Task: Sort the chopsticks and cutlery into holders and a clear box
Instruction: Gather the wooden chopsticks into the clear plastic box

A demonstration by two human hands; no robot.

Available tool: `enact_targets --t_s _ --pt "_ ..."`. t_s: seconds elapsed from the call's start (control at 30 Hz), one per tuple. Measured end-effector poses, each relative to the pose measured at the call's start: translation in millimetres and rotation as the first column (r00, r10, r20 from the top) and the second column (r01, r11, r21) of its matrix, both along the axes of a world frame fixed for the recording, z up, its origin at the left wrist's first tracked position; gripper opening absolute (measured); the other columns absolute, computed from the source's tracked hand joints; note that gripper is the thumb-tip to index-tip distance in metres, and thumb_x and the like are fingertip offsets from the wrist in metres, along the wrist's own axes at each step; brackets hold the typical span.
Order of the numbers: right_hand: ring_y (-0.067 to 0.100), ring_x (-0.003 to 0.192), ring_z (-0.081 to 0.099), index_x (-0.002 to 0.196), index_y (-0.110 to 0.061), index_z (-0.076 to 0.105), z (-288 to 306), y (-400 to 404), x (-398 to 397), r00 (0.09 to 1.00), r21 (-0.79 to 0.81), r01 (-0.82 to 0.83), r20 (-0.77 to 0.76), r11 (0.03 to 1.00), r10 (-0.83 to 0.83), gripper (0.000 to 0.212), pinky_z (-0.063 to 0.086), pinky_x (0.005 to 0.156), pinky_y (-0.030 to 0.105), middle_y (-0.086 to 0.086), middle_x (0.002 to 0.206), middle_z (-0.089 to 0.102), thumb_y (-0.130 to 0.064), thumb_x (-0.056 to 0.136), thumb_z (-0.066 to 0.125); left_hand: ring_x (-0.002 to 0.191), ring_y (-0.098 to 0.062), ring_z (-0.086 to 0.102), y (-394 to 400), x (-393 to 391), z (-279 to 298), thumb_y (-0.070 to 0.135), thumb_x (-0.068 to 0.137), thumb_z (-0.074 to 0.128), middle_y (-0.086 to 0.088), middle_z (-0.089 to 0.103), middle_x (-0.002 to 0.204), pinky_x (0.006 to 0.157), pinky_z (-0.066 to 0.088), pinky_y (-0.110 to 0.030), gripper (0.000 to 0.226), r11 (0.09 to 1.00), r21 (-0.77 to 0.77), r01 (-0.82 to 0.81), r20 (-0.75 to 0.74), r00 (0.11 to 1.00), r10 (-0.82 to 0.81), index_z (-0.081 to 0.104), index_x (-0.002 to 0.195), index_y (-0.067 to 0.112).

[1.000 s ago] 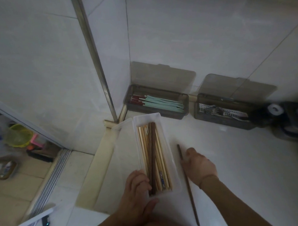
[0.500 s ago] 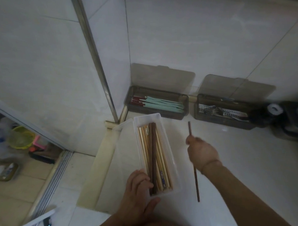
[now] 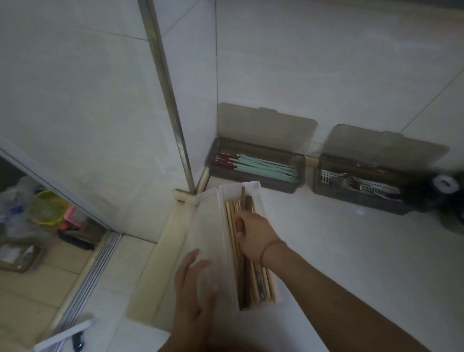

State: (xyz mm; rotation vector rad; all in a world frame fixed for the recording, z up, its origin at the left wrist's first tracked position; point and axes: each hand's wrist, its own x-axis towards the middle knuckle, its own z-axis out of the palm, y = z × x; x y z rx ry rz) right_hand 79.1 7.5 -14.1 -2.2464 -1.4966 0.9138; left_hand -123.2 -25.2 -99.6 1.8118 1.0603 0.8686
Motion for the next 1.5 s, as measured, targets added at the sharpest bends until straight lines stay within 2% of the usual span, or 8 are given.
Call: enact_targets --t_s 0.23,0.4,0.5,0.7,0.97,1.1,1.27,1.5 --pt "0.023 0.1 0.056 0.117 -0.009 0.05 -8 4 -2 0.998 -0.091 -0.011 0.068 0.996 0.018 0.026 0.046 0.089 0.027 0.01 0.11 0.056 -0.015 0.092 0.051 0.105 -0.014 0.057 17 9 23 0.022 0.1 0.057 0.005 0.058 0.113 0.087 0.043 -0.028 0.018 0.758 -0.53 -0.381 -0.074 0.911 0.406 0.054 0.116 0.028" --pt "0.015 0.093 0.05 0.103 -0.02 0.061 -9 -23 9 0.964 0.448 0.08 0.194 0.891 -0.184 0.015 0.045 0.082 0.027 -0.003 0.1 0.054 -0.022 0.089 0.056 0.095 -0.024 0.065 45 4 26 0.019 0.102 0.052 -0.012 0.068 0.109 0.086 0.055 -0.047 0.015 0.598 -0.733 -0.324 -0.049 0.902 0.428 0.067 0.101 0.018" --pt "0.011 0.11 0.042 0.126 -0.02 0.052 -21 -42 24 0.942 0.408 0.308 -0.004 0.859 -0.336 0.039 0.038 0.096 0.027 -0.008 0.119 0.046 -0.032 0.089 0.061 0.078 -0.025 0.067 58 0 41 0.027 0.103 0.047 -0.007 0.074 0.1 0.067 0.048 -0.035 0.02 0.555 -0.793 -0.253 -0.003 0.912 0.41 0.065 0.104 0.018" --pt "0.013 0.089 0.064 0.101 -0.012 0.068 -19 -57 19 0.603 0.04 0.614 -0.668 0.788 -0.436 0.056 0.047 0.074 0.019 0.008 0.097 0.069 -0.057 0.087 0.037 0.069 -0.025 0.068 63 7 99 0.038 0.095 0.057 -0.004 0.075 0.094 0.067 0.046 -0.034 0.027 0.739 -0.643 -0.201 0.102 0.934 0.343 0.07 0.109 0.018" --pt "0.014 0.118 0.055 0.129 -0.025 0.057 -28 -72 19 0.368 -0.172 0.599 -0.808 0.782 -0.46 0.082 0.038 0.105 0.039 -0.005 0.125 0.062 -0.08 0.079 0.023 0.116 0.001 0.053 24 46 98 0.061 0.079 0.047 0.029 0.056 0.123 0.096 0.043 -0.022 0.044 0.954 -0.21 0.216 -0.127 0.961 -0.245 0.063 0.114 0.039" --pt "0.011 0.104 0.058 0.133 -0.03 0.047 -22 -72 22 0.533 -0.088 0.573 -0.715 0.815 -0.452 0.055 0.049 0.079 0.026 -0.003 0.118 0.06 -0.06 0.088 0.037 0.124 -0.013 0.042 -1 57 73 0.07 0.076 0.05 0.016 0.051 0.135 0.1 0.043 -0.041 0.057 0.918 0.068 0.391 -0.577 0.766 -0.283 0.058 0.123 0.039" --pt "0.014 0.075 0.061 0.134 -0.027 0.044 -22 -33 44 0.814 -0.043 0.438 -0.405 0.898 -0.416 0.047 0.052 0.06 0.027 0.003 0.095 0.062 -0.05 0.093 0.05 0.12 -0.033 0.042 -21 67 64 0.085 0.061 0.051 -0.006 0.056 0.135 0.083 0.049 -0.065 0.088 0.87 0.088 0.484 -0.773 0.584 -0.247 0.053 0.137 0.039" --pt "0.024 0.098 0.062 0.144 -0.027 0.032 -25 -9 32 0.889 0.075 0.412 -0.253 0.908 -0.382 0.045 0.046 0.089 0.031 0.009 0.105 0.066 -0.039 0.101 0.033 0.124 -0.038 0.045 -21 66 57 0.085 0.065 0.049 -0.01 0.054 0.139 0.1 0.026 -0.064 0.09 0.845 0.006 0.535 -0.807 0.501 -0.312 0.047 0.142 0.04"
